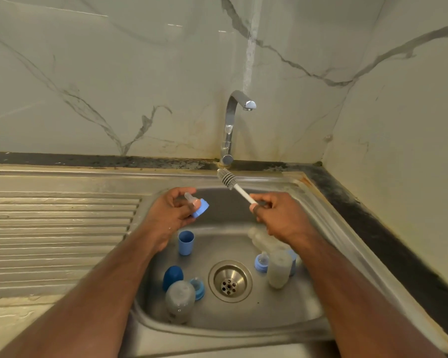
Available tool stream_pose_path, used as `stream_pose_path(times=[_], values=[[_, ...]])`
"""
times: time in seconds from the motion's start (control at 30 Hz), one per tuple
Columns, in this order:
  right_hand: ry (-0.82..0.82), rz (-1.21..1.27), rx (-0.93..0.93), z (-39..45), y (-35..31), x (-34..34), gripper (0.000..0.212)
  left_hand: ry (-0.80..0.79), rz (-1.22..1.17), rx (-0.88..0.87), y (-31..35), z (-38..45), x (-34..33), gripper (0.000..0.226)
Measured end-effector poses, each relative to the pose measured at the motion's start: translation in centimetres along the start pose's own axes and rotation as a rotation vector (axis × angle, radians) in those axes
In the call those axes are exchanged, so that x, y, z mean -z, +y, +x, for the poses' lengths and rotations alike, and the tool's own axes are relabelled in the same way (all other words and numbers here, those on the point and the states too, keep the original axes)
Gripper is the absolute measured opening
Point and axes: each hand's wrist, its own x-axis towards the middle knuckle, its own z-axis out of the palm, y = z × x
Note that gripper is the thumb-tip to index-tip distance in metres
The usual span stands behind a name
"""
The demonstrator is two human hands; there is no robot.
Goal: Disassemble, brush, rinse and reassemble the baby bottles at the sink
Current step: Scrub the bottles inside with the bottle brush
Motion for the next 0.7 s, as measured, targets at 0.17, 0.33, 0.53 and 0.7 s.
stream_pose_path(times=[0.17, 0.33, 0.53, 0.7], values=[[-0.061, -0.187, -0.023, 0.4, 1.3, 1.0, 0.026, 0.106, 0.438, -0.072, -0.6, 0.3, -0.3, 0.033], [-0.082, -0.288, -0.044, 0.8, 2.0, 0.7, 0.028, -0.01, 0.859, -0.025, -0.9, 1.4, -2.1, 0.036], [-0.097, -0.358, -0.072, 1.1, 2.8, 1.2, 0.029, -0.204, 1.204, 0.039, -2.0, 3.8, -3.9, 0.036], [-0.112, -0.343, -0.096, 1.5, 3.4, 1.0, 0.028, -0.298, 1.344, 0.042, -3.2, 5.1, -5.1, 0.033]])
